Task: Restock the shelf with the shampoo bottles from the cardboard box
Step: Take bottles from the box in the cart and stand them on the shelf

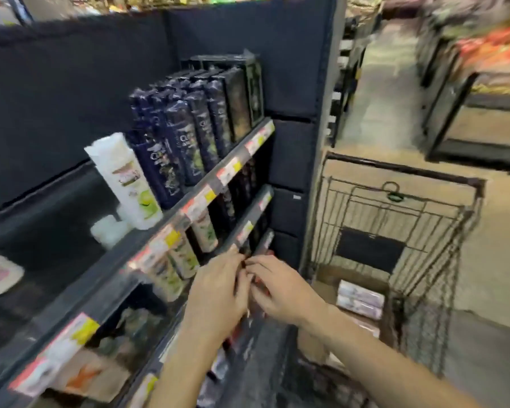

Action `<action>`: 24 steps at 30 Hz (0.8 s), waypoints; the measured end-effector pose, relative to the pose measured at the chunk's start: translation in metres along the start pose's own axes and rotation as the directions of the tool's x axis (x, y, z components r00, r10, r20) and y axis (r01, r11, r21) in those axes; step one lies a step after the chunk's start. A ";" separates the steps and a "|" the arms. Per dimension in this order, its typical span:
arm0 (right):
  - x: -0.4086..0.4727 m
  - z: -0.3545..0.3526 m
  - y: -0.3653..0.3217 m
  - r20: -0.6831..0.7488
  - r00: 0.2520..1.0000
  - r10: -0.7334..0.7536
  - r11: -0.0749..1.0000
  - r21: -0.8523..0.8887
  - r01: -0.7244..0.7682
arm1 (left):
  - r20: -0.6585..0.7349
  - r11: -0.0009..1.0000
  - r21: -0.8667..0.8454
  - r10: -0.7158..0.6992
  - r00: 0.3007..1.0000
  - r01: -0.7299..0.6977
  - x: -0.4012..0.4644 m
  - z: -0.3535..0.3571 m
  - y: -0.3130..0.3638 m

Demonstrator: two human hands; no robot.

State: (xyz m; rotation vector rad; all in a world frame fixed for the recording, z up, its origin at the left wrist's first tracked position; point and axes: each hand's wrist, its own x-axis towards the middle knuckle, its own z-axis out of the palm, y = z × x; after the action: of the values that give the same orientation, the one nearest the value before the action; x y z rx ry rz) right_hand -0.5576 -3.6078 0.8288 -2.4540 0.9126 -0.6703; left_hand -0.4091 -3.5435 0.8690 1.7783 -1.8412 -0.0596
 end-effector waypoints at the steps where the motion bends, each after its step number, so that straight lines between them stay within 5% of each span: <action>1: -0.025 -0.008 0.021 0.014 0.990 0.142 0.990 0.004 -0.142 | 0.112 0.997 -0.066 -0.026 0.993 0.034 0.000 0.029 0.010; 4: -0.101 -0.016 0.094 0.066 0.801 0.595 0.798 0.073 -0.598 | 0.467 0.929 -0.248 -0.133 0.874 0.274 0.002 0.114 0.039; 6: -0.147 -0.017 0.137 0.067 0.640 0.766 0.629 0.130 -0.766 | 0.617 0.871 -0.280 -0.158 0.771 0.403 0.001 0.168 0.059; 10: -0.218 -0.008 0.206 0.096 0.381 0.920 0.364 0.155 -0.918 | 0.793 0.896 -0.197 -0.093 0.602 0.399 -0.002 0.267 0.099; 13: -0.249 0.010 0.260 0.169 0.271 0.948 0.246 0.154 -0.957 | 0.906 0.870 -0.113 -0.109 0.410 0.481 0.001 0.340 0.117; 18: -0.246 0.045 0.377 0.253 0.234 0.939 0.217 0.094 -0.972 | 0.952 0.789 0.032 -0.210 0.221 0.614 0.020 0.472 0.109; 24: -0.181 0.078 0.515 0.227 0.411 0.883 0.439 -0.088 -0.894 | 0.907 0.505 0.059 -0.389 0.165 0.861 0.046 0.614 0.064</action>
State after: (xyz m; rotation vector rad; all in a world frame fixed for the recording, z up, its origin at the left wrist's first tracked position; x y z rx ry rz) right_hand -0.8797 -3.8199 0.4343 -1.5225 1.8297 0.0274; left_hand -0.7251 -3.7942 0.3998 2.1495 -1.0540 -1.9387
